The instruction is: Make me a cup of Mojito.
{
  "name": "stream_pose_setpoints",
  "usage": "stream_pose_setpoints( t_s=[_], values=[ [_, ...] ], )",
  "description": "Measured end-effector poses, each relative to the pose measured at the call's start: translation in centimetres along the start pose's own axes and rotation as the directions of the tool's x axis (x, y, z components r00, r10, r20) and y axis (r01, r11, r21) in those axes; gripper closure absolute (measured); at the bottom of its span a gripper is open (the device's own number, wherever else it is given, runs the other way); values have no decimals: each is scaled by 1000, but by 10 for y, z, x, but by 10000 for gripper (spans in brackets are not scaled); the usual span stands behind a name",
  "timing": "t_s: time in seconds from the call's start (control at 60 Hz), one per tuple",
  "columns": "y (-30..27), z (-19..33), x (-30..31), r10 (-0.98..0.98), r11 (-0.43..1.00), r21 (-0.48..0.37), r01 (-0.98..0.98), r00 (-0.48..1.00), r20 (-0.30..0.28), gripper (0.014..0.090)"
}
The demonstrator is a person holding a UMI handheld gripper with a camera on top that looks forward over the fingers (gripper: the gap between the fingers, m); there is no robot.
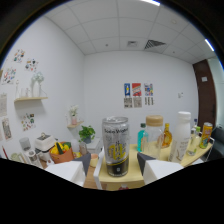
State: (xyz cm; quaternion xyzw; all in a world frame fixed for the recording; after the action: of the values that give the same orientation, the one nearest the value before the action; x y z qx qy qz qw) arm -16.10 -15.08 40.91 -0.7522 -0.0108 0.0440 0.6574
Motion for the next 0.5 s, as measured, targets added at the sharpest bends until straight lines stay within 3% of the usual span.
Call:
stream_pose_setpoints(
  t_s=[0.067,0.217,0.35,0.5],
  values=[
    [-5,20,-1,-4,1000,7,4,1000,-6,190],
    [-7,51,6,-25,1000,-1,25,998,-59,298],
    [-9,61,12,-6,1000,2,6,997,-74,497],
    [-9,62,10,-18,1000,-3,18,997,-71,515]
  ],
)
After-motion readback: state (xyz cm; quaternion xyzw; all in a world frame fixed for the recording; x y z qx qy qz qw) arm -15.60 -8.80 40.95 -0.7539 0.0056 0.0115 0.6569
